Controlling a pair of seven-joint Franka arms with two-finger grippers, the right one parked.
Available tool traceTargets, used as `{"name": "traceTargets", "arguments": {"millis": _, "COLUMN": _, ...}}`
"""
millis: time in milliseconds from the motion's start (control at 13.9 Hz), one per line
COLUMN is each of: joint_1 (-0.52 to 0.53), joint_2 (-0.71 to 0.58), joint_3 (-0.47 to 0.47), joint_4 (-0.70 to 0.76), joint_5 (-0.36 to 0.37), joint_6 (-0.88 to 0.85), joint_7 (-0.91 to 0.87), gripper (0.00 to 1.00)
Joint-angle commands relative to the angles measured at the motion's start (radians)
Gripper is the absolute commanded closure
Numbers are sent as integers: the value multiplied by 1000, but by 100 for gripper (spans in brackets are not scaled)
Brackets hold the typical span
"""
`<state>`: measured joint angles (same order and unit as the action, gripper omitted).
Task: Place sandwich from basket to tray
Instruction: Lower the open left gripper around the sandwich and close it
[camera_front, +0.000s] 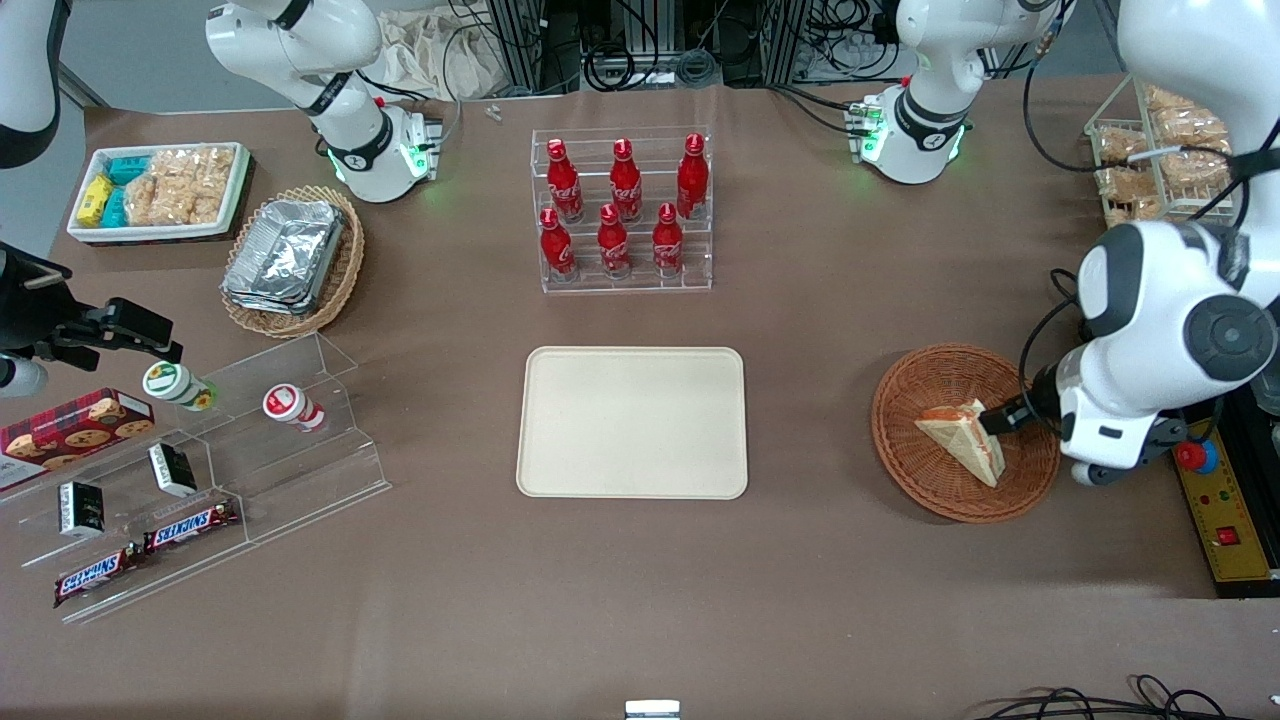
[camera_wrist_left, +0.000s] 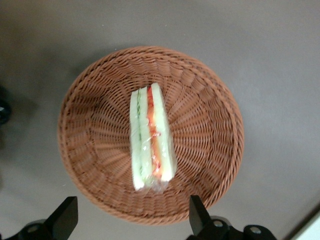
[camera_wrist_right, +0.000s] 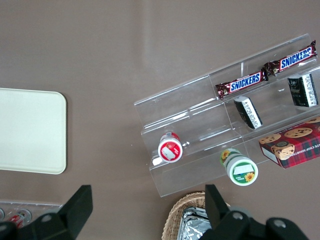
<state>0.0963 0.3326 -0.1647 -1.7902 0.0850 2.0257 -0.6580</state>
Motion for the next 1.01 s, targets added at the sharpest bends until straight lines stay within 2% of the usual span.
{"name": "traceTargets", "arguments": {"millis": 0, "joint_1": -4, "joint_2": 55, "joint_3": -2, "joint_4": 12, "joint_5": 21, "joint_6": 65, "joint_7": -156, "gripper": 0}}
{"name": "traceTargets", "arguments": {"millis": 936, "joint_1": -4, "joint_2": 121, "joint_3": -4, "joint_4": -6, "joint_5": 21, "joint_6": 80, "joint_7": -187, "gripper": 0}}
